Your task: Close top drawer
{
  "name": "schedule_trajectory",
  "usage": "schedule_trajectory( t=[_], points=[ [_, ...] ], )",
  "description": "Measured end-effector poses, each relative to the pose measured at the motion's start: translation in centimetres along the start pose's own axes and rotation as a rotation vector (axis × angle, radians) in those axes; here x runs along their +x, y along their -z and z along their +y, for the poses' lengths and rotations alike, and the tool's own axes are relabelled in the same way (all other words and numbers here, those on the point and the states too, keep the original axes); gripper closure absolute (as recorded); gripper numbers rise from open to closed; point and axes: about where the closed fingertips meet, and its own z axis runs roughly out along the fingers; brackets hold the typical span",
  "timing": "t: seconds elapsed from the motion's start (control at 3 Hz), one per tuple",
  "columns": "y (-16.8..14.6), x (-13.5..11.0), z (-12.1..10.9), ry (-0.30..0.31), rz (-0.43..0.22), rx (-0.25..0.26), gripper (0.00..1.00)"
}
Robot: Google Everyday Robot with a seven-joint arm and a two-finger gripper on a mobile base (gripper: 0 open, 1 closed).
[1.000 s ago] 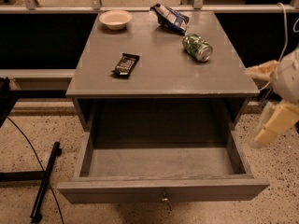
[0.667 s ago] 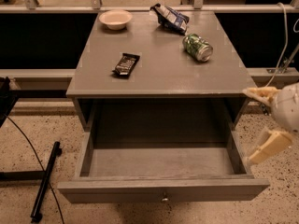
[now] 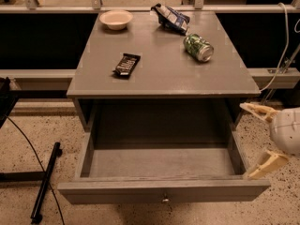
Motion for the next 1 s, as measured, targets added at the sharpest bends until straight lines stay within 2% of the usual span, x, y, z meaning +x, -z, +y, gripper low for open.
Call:
schedule_trajectory(
  t=[0.33, 0.67, 1.0],
  points=[
    [0.0, 0.0, 0.0, 0.0, 0.0, 0.0, 0.0],
    [-1.1, 1.2, 2.2, -0.028, 0.01, -0.022, 0.16],
    [-2.5, 1.9, 6.3, -0.068, 0.015, -0.074, 0.39]
  ],
)
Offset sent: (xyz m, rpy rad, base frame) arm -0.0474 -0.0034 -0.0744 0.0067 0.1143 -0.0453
